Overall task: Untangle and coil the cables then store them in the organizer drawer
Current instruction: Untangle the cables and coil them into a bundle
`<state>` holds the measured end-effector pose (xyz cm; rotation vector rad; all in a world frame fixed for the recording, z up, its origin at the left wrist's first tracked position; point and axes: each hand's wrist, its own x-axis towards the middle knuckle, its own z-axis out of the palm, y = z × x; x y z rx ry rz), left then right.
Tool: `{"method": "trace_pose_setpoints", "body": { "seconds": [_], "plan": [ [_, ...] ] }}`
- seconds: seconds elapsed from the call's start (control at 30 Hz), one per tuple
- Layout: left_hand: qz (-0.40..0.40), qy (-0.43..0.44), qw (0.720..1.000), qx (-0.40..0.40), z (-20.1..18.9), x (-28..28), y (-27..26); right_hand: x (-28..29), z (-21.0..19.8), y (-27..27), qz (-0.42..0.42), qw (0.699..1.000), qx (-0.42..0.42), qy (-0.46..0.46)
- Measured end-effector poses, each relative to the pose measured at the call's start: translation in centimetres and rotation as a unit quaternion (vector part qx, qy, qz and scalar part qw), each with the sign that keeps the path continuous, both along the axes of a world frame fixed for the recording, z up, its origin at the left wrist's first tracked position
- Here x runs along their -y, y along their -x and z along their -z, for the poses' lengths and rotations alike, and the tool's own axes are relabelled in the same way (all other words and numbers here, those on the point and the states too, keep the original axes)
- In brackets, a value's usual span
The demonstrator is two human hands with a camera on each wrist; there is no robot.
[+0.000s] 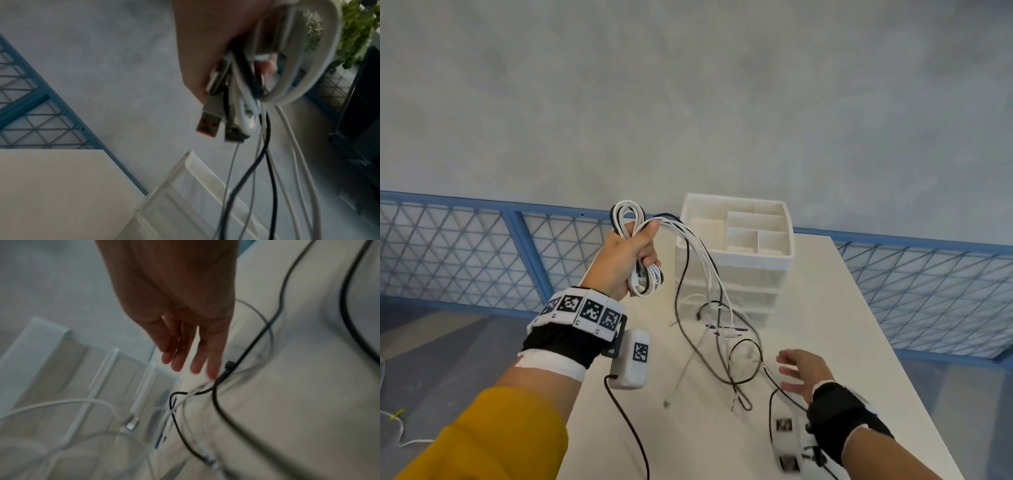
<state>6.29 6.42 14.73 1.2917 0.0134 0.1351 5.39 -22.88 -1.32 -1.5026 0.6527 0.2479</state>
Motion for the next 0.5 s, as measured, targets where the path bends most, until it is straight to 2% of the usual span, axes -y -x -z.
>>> {"method": "trace_pose_setpoints", "body": {
  "seconds": [0.07, 0.13, 0.23, 0.27, 0.33, 0.4, 0.47, 0.5],
  "plan": [
    [0.014, -0.038, 0.999, 0.003, -0.4, -0.3, 0.0, -1.1, -2.1, -0.2, -0.077, 0.987, 0.114, 0.081],
    [0.019, -0.059, 0.998, 0.005, -0.6, -0.1, 0.0, -3.2, -5.0, -0.4, -0.169, 0.957, 0.213, 0.101],
    [0.019, -0.056, 0.998, 0.008, -0.6, 0.8, -0.1, -6.5, -7.3, -1.2, -0.327, 0.873, 0.272, 0.238],
    [0.020, -0.054, 0.998, 0.008, -0.6, 1.1, -0.1, -7.3, -7.3, -1.4, -0.345, 0.858, 0.271, 0.269],
    [0.015, -0.050, 0.999, 0.008, -0.6, 1.2, 0.0, -7.8, -6.9, -1.4, -0.338, 0.863, 0.278, 0.251],
    [0.003, -0.040, 0.999, 0.006, -0.5, 0.7, 0.0, -7.1, -6.0, -1.2, -0.301, 0.899, 0.272, 0.167],
    [-0.014, -0.019, 1.000, 0.001, -0.2, -0.3, 0.1, -5.5, -5.0, -0.7, -0.249, 0.938, 0.235, 0.052],
    [-0.024, -0.001, 1.000, -0.003, -0.1, -0.7, 0.1, -4.6, -4.5, -0.3, -0.240, 0.948, 0.208, 0.003]
  ]
}}
